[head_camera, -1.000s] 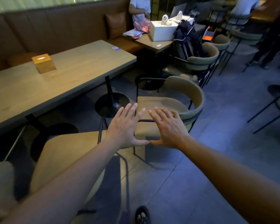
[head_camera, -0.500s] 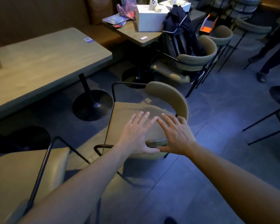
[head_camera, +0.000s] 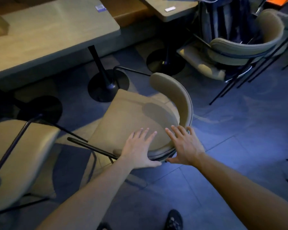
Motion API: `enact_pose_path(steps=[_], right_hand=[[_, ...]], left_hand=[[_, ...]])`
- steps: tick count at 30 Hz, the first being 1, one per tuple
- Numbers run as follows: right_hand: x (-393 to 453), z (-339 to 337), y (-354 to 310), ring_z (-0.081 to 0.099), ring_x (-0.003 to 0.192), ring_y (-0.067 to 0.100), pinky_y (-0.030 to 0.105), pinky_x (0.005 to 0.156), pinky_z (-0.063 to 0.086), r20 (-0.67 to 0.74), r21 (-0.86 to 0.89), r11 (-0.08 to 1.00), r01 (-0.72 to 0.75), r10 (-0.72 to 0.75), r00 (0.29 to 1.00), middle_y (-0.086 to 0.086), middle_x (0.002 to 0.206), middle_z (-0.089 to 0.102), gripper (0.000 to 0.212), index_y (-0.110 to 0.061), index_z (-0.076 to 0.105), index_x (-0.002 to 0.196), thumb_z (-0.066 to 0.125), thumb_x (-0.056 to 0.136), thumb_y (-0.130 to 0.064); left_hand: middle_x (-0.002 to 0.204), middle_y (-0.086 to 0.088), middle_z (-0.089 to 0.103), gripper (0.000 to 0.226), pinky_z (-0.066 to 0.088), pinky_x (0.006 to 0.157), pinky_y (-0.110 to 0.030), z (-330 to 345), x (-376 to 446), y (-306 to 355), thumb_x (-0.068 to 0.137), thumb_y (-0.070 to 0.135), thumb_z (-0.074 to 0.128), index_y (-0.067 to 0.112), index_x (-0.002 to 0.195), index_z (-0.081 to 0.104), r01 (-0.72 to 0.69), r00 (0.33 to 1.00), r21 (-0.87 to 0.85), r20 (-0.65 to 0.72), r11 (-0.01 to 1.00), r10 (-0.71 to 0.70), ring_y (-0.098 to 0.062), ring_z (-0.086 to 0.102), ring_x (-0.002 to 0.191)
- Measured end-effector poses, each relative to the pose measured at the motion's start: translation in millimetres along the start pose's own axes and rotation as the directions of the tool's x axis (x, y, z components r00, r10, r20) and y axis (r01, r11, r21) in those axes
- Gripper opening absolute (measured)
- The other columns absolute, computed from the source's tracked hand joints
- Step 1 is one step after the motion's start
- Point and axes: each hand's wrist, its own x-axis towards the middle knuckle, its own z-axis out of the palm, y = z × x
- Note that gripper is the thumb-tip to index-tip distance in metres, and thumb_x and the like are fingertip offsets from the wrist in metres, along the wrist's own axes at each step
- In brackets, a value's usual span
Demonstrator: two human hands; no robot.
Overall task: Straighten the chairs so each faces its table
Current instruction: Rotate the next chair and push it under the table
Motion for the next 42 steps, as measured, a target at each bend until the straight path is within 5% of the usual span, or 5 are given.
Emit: enact_pose_path(steps=[5,9,18,30,42], right_hand=[[12,23,12,0.044,0.129,0.039,0.063,0.115,0.014,-0.006,-0.026,0.994,0.102,-0.103,0.995,0.018,0.137,0.054,0.113,-0.012,0.039,0.146,0.060,0.059,-0.080],[28,28,15,0.060,0.104,0.035,0.059,0.111,0.024,-0.006,-0.047,0.981,0.188,-0.189,0.982,0.011,0.101,0.070,0.081,-0.015,0.066,0.110,0.059,0.058,-0.077],[49,18,20,0.057,0.067,0.028,0.043,0.074,0.041,-0.004,-0.144,0.968,0.208,-0.210,0.978,0.005,0.068,0.067,0.072,-0.017,0.069,0.072,0.061,0.050,-0.085],[129,-8,22,0.057,0.064,0.028,0.043,0.072,0.043,-0.036,-0.141,0.973,0.184,-0.191,0.981,0.004,0.066,0.067,0.069,-0.019,0.069,0.070,0.064,0.047,-0.083],[208,-46,22,0.059,0.095,0.028,0.045,0.090,0.036,0.008,-0.166,0.969,0.184,-0.185,0.983,0.002,0.100,0.071,0.078,-0.024,0.068,0.098,0.045,0.060,-0.089]], left_hand=[[0.151,-0.005,0.038,0.113,0.040,0.101,-0.049,17,9,6,0.060,0.092,0.046,0.036,0.153,0.015,0.170,0.982,-0.110,0.099,0.979,-0.159,-0.031,0.041,0.130],[0.107,-0.001,0.069,0.075,0.050,0.083,-0.034,16,9,9,0.064,0.082,0.054,0.030,0.117,0.062,0.234,0.970,-0.120,0.091,0.965,-0.224,-0.026,0.064,0.100],[0.078,0.001,0.067,0.059,0.046,0.068,-0.029,11,19,-2,0.059,0.073,0.053,0.023,0.086,0.070,0.230,0.970,-0.134,0.113,0.964,-0.215,-0.025,0.064,0.079],[0.074,0.000,0.066,0.052,0.041,0.064,-0.030,-18,67,-64,0.064,0.069,0.057,0.021,0.079,0.067,0.194,0.977,-0.121,0.109,0.974,-0.181,-0.026,0.063,0.075],[0.067,0.002,0.061,0.048,0.045,0.061,-0.030,-46,118,-136,0.066,0.066,0.058,0.020,0.078,0.067,0.178,0.979,-0.119,0.123,0.977,-0.163,-0.024,0.055,0.065]])
